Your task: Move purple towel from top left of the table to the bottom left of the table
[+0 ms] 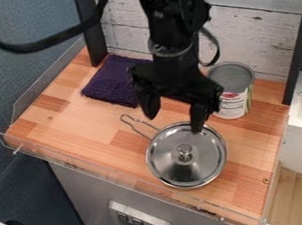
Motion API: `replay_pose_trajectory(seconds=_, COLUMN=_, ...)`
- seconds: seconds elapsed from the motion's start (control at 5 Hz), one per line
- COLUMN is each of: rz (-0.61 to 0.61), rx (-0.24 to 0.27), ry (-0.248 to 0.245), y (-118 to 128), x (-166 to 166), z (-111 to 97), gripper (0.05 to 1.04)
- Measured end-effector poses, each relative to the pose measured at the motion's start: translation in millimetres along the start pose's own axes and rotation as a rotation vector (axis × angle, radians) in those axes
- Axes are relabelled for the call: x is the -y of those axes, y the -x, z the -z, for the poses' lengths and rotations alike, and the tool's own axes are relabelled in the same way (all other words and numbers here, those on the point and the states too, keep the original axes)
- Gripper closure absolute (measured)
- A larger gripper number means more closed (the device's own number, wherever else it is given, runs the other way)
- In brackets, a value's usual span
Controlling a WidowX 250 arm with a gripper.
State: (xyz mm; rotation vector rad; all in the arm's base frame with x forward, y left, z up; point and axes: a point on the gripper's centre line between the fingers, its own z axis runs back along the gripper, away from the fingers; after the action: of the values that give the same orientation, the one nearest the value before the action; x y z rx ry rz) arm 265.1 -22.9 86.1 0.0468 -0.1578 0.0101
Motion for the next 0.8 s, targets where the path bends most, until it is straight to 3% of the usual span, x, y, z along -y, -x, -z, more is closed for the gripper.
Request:
replay_pose_trajectory(seconds=0.4, rz=-0.083, rx=0.081, ry=0.011, y=-55, x=-19, z=-3, gripper=0.082)
replay_pose_trajectory(seconds=0.8, rz=-0.071, rx=0.102, ry=-0.008, y=-104, x=-31, z=12, gripper=0.082)
